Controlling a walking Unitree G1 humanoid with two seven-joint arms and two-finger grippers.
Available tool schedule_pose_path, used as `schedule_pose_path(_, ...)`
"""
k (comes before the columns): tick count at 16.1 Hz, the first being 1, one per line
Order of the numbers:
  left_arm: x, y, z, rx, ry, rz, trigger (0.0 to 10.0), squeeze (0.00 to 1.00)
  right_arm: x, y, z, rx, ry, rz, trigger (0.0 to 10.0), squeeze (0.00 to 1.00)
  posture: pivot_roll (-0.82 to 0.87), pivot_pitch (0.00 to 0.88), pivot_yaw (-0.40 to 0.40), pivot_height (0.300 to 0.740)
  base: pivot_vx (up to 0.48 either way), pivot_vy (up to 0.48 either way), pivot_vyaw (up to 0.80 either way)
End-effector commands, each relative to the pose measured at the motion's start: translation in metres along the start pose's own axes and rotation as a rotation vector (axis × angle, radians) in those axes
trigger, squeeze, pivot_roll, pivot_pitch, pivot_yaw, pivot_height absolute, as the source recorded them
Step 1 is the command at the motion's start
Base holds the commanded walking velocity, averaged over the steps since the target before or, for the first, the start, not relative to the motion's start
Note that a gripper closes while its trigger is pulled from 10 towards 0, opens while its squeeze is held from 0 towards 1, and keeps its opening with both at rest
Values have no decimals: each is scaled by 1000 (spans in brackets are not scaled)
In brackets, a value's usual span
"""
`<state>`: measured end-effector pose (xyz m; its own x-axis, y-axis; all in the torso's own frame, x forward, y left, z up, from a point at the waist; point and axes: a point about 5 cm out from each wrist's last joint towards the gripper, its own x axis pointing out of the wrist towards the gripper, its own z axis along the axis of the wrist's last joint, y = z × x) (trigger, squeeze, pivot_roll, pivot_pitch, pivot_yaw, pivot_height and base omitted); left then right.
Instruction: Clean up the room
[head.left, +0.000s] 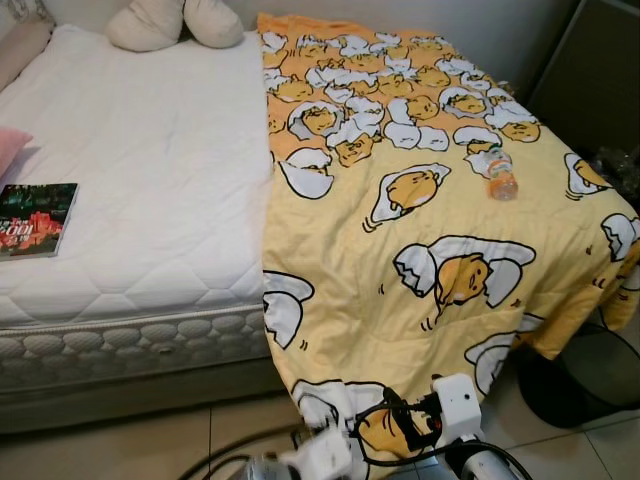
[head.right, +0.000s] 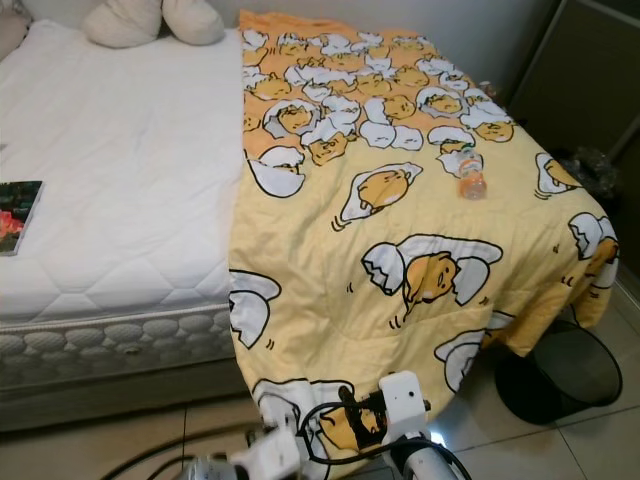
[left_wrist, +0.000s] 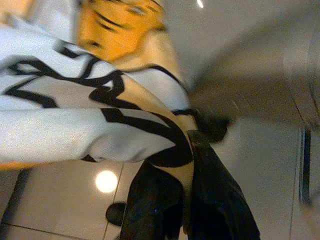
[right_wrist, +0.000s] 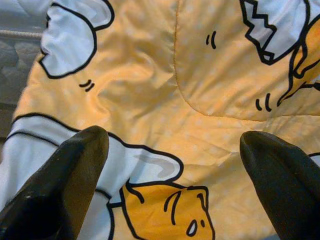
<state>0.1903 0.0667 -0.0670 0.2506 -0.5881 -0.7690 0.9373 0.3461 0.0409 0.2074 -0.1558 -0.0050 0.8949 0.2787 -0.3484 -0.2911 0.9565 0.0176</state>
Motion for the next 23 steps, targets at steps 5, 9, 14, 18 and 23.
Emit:
schedule_pose_path(5, -6, -15, -31, 161, 185, -140, 10000, 0, -2, -1, -1, -8, 12, 11, 10000, 0, -6, 128, -48, 740, 0, 0, 0)
schedule_pose_path(9, -11, -34, -57, 190, 301, -190, 10000, 0, -5, 1, -5, -10, 22, 20, 10000, 0, -6, 127, -58, 740, 0, 0, 0)
schedule_pose_path(14, 3, -45, -29, -72, 174, -226, 10000, 0, -7, 1, -7, -25, 37, 37, 10000, 0, -10, 116, -69, 740, 0, 0, 0)
schedule_pose_path(18, 7, -26, -17, -202, 105, -7, 10000, 1000, -6, -2, -1, -35, 12, 32, 10000, 0, -15, 106, -70, 740, 0, 0, 0)
schedule_pose_path(23, -21, 43, -13, -51, 33, 287, 10000, 1000, -8, -8, 7, 4, -41, -19, 10000, 0, 13, 78, -62, 740, 0, 0, 0)
